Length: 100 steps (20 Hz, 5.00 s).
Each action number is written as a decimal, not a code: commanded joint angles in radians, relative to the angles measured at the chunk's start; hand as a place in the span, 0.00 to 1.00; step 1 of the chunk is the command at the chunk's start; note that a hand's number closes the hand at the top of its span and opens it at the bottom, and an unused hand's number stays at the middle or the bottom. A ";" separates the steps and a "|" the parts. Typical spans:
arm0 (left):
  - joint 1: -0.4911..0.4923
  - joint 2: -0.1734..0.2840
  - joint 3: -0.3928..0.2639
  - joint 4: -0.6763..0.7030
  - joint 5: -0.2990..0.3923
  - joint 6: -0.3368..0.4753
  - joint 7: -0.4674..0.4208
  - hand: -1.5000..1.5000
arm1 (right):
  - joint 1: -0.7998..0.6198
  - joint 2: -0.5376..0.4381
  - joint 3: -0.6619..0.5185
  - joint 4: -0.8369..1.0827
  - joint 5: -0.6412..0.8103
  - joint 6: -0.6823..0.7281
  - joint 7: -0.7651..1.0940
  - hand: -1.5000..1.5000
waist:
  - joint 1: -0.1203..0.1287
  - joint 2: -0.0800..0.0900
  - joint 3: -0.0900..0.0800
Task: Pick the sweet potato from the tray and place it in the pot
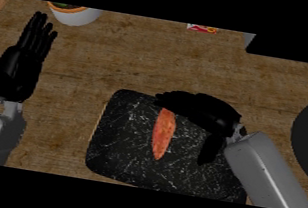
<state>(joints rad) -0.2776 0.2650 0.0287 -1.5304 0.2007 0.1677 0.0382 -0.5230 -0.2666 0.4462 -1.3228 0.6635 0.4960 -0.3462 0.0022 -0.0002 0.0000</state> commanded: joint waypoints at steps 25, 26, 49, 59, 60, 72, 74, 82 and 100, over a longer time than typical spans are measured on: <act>0.029 -0.027 0.066 -0.041 -0.033 -0.072 0.023 0.50 | -0.030 0.263 0.041 0.308 0.279 -0.240 -0.203 1.00 | 0.010 0.001 0.000; -0.013 -0.049 0.064 0.035 -0.048 -0.063 -0.018 0.50 | -0.035 0.264 0.019 0.334 0.313 -0.254 -0.260 1.00 | 0.003 0.002 0.000; 0.043 -0.054 0.073 -0.003 -0.072 -0.046 -0.003 0.50 | 0.263 0.265 0.099 -0.270 0.534 -0.534 0.842 1.00 | -0.041 -0.021 -0.002; 0.027 -0.059 0.067 -0.034 -0.059 -0.054 0.026 0.50 | 0.258 0.226 0.085 -0.720 0.909 -0.442 1.236 1.00 | -0.032 -0.011 -0.001; -0.012 -0.052 0.082 0.004 -0.064 -0.041 0.030 0.50 | 0.297 0.221 0.109 -0.773 0.944 -0.420 1.265 1.00 | -0.038 -0.009 -0.001; 0.014 -0.049 0.092 -0.043 -0.045 -0.076 0.028 0.50 | 0.521 -0.012 -0.413 -1.057 0.587 -0.281 1.077 1.00 | -0.011 0.000 0.001; 0.010 -0.038 0.117 0.003 -0.042 -0.079 0.005 0.50 | 0.589 -0.062 -0.572 -1.051 0.427 -0.334 0.964 1.00 | -0.020 0.001 0.002; -0.039 -0.054 0.100 0.034 -0.063 -0.071 0.013 0.50 | 0.652 -0.101 -0.883 -0.708 0.173 -0.560 0.599 1.00 | -0.014 0.000 0.001; -0.031 -0.044 0.111 0.025 -0.055 -0.108 0.017 0.50 | 0.389 -0.211 -0.983 0.035 0.009 -0.491 0.372 0.00 | 0.001 0.001 0.001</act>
<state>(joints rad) -0.3004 0.1959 0.1213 -1.5142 0.1300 0.0830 0.0449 -0.1111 -0.5148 -0.5231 -1.3674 0.7556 -0.0606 0.0131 0.0037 -0.0007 -0.0072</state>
